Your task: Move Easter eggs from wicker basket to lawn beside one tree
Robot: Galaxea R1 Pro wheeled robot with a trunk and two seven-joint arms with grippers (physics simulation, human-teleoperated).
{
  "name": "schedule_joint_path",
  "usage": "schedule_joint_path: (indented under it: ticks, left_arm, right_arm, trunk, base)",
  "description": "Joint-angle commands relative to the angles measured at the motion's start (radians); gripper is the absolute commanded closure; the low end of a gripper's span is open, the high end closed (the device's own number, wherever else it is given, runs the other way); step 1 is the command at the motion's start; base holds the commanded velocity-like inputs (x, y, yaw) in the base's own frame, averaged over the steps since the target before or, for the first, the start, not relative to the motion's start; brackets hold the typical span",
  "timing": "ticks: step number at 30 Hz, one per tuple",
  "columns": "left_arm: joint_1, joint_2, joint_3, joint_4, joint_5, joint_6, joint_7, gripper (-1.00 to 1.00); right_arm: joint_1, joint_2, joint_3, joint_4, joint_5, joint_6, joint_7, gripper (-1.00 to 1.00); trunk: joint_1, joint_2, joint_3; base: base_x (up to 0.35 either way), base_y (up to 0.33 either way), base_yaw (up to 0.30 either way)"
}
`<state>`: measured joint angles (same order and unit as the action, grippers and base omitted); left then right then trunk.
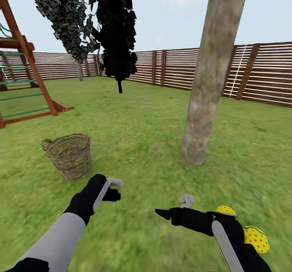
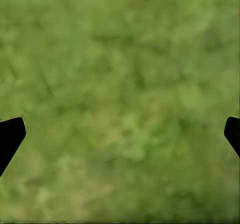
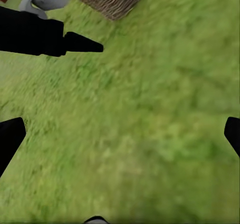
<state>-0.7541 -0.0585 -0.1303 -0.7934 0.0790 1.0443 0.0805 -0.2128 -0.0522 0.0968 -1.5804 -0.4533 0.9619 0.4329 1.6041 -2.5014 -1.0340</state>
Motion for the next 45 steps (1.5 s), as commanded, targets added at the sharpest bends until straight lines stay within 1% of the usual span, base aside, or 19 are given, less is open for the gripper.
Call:
schedule_joint_path:
  ticks: [1,8,14,19,22,31,36,44,45]
  left_arm:
    - [-0.001,0.000,-0.002,0.000,0.008,0.003,0.008,-1.00]
    - [-0.001,-0.001,-0.003,-0.001,0.008,0.003,0.008,-1.00]
    - [-0.001,0.000,-0.003,-0.001,0.008,0.003,0.008,-1.00]
    - [-0.001,0.000,-0.003,-0.001,0.008,0.003,0.008,-1.00]
    - [-0.001,0.000,-0.003,-0.001,0.008,0.003,0.008,-1.00]
    - [-0.001,0.001,-0.004,-0.001,0.008,0.003,0.008,-1.00]
    - [-0.001,0.002,-0.004,0.000,0.008,0.003,0.008,-1.00]
    - [-0.001,0.002,-0.003,-0.002,0.009,0.003,0.008,-1.00]
    - [-0.001,0.001,-0.002,-0.003,0.010,0.003,0.008,-1.00]
  right_arm:
    - [0.000,-0.001,0.001,-0.001,0.006,0.003,0.005,-1.00]
    - [0.000,0.000,0.007,-0.001,0.007,0.003,-0.004,-1.00]
    - [-0.002,0.000,0.024,-0.001,0.005,0.002,-0.040,-1.00]
    - [-0.001,-0.001,0.024,0.000,-0.004,-0.006,-0.040,-1.00]
    - [-0.001,-0.001,0.029,0.002,0.001,-0.008,-0.048,-1.00]
    - [0.000,-0.001,0.024,0.008,-0.007,-0.011,-0.048,-1.00]
    - [0.000,0.000,0.029,0.008,-0.005,-0.011,-0.049,-1.00]
    - [0.000,0.000,0.032,0.008,-0.007,-0.010,-0.051,-1.00]
    - [0.000,0.000,0.032,0.008,-0.007,-0.010,-0.051,-1.00]
  trunk:
    - [0.000,0.000,-0.002]
    - [0.000,0.000,-0.010]
    - [0.000,0.000,-0.017]
    - [0.000,0.000,-0.022]
    - [0.000,0.000,-0.023]
    - [0.000,0.000,-0.024]
    - [0.000,0.000,-0.025]
    - [0.000,0.000,-0.032]
    - [-0.001,0.000,-0.030]
  base:
    - [-0.108,0.196,0.226]
    - [-0.042,0.122,0.223]
    - [-0.006,0.019,0.221]
    - [-0.001,0.004,0.186]
    - [0.000,0.001,0.066]
    - [0.033,0.000,0.011]
    - [0.083,0.000,0.017]
    - [0.028,0.000,0.149]
    - [0.005,0.000,0.185]
